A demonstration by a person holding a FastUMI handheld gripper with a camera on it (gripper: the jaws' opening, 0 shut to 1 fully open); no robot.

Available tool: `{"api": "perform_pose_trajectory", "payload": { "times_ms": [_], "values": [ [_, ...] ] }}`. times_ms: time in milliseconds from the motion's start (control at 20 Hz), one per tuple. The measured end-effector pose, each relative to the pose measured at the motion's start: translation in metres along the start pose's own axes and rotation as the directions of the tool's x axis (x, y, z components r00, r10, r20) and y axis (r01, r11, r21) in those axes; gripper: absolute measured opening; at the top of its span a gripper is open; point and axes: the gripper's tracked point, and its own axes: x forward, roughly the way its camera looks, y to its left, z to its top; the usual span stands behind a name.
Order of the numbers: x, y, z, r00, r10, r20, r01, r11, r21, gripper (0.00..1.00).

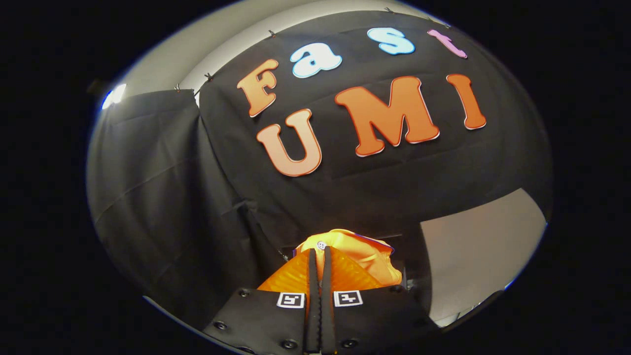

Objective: Put the clothes into the washing machine and then close the washing machine lid.

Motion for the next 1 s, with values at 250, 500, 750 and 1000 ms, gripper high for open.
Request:
{"api": "perform_pose_trajectory", "payload": {
  "times_ms": [250,500,750,1000],
  "values": [
    [0.063,-0.005,-0.067,0.994,0.020,-0.108,-0.017,0.999,0.029,0.08],
    [0.112,-0.034,-0.139,0.974,-0.008,-0.228,0.014,1.000,0.025,0.08],
    [0.156,-0.057,-0.196,0.949,-0.035,-0.313,0.045,0.999,0.025,0.08],
    [0.190,-0.076,-0.242,0.930,-0.056,-0.363,0.056,0.998,-0.012,0.08]
  ]
}}
